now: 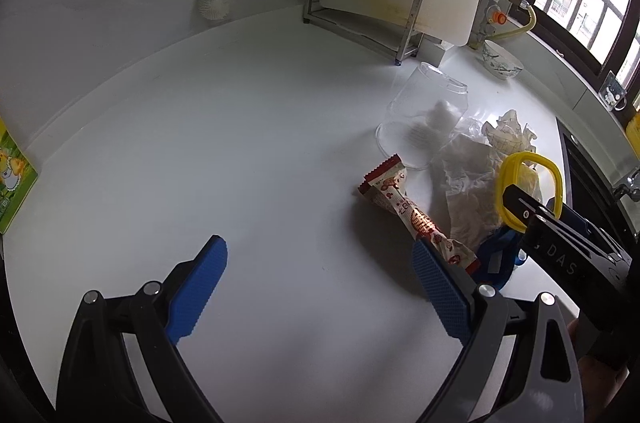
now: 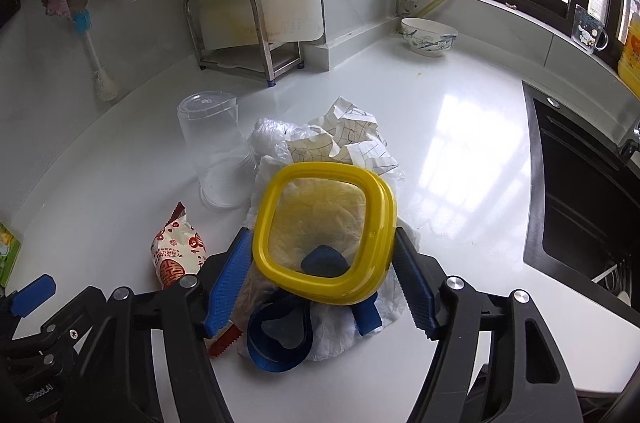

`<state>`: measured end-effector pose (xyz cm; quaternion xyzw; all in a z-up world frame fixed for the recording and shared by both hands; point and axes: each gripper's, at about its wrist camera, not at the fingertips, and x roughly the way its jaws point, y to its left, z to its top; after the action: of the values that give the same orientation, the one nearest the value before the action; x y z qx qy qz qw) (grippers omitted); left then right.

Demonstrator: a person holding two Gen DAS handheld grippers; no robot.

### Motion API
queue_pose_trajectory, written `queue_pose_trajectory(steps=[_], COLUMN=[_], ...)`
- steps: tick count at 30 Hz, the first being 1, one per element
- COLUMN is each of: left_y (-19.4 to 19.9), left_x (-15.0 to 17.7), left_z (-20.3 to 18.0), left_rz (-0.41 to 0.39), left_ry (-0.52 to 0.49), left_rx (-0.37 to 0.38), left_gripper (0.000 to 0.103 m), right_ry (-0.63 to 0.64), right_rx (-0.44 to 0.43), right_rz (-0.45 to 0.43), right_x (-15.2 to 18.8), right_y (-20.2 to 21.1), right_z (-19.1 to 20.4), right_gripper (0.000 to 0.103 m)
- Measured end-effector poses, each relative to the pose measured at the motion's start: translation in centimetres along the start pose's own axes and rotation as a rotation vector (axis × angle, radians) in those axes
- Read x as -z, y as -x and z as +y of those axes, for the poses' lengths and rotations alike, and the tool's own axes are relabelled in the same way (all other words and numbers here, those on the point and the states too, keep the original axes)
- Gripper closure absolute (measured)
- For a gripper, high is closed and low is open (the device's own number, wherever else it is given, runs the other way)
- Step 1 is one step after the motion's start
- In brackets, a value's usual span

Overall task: Collect trash
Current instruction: 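Grasp the yellow-rimmed lid with the right tool while the left tool grasps the snack wrapper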

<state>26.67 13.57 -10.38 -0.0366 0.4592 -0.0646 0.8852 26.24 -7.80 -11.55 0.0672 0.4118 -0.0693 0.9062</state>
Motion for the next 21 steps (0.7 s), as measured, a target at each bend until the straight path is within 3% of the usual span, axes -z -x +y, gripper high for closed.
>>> queue_pose_trajectory(steps=[11,21], left_y=[-2.0,-5.2], left_x=[-0.1,-0.2], left_z=[-2.8,-4.7], left_rz=[0.037,0.056], left_ry=[0.016,0.037], left_rx=[0.075,0.052], left_gripper=[0.011,0.011], right_ry=[-0.06,-0.095], right_rx=[0.018,0.039], right_rz=[-0.027,-0.023], right_x=[0.1,1.5], right_y=[2.3,3.3], right_z=[-3.8,-5.8], right_gripper=[0.036,0.036])
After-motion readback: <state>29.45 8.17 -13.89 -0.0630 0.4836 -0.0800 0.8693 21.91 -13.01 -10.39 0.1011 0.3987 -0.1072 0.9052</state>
